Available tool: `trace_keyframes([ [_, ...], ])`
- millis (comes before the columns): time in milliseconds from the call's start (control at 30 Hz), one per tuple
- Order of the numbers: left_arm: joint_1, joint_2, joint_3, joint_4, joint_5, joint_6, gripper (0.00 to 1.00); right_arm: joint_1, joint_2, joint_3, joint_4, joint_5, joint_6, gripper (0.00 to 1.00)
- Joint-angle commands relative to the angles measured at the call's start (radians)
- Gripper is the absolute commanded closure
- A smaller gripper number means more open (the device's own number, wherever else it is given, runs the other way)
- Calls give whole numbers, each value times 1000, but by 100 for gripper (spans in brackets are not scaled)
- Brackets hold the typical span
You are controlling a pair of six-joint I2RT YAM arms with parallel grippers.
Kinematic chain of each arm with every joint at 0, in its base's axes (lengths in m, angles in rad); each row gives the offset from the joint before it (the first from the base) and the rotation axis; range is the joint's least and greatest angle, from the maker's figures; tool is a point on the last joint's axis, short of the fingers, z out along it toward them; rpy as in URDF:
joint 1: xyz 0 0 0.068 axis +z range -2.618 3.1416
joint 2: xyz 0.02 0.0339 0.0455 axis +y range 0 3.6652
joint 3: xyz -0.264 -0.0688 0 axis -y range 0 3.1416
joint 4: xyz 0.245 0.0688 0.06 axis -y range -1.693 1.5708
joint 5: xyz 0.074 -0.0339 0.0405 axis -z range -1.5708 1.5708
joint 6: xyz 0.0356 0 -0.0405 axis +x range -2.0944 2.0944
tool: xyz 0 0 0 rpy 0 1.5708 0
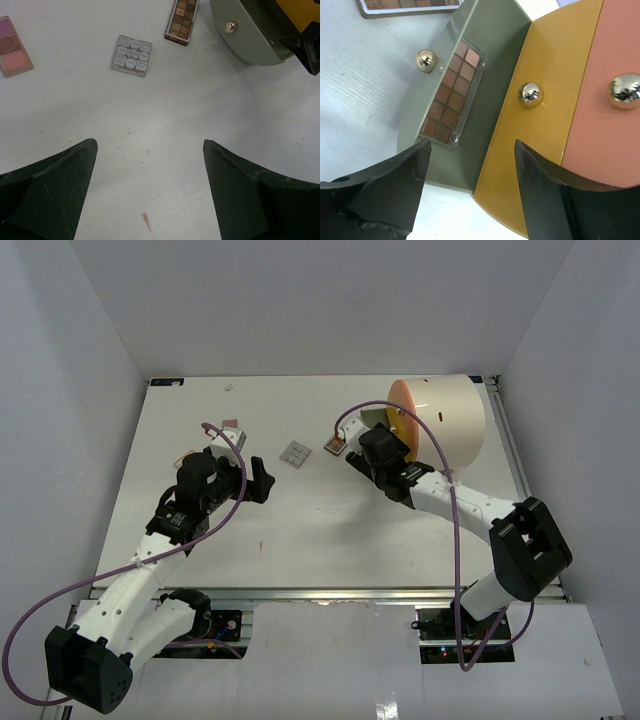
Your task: Organize the makeup
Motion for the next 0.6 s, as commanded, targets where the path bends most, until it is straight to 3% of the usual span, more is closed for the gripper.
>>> trace_keyframes([
  [0,4,-12,-17,22,34,-3,2,3,-80,81,-103,-76,61,25],
  [133,4,16,-25,47,123,-3,2,-10,-171,145,-311,-315,51,14],
  [167,4,37,-25,54,151,-2,2,-20,-216,151,-355,-396,18,6],
  [233,4,90,-18,81,224,-8,2,-72,-309,133,-412,-764,-38,10],
  [333,4,173,5,103,318,-32,2,-214,-398,92,-476,-1102,-112,10],
  [467,1,294,62,167,351,-70,2,-367,-464,14,-483,-1519,-149,10],
  [567,-34,411,141,184,297,-77,2,-481,-522,-86,-409,-1673,-120,10],
])
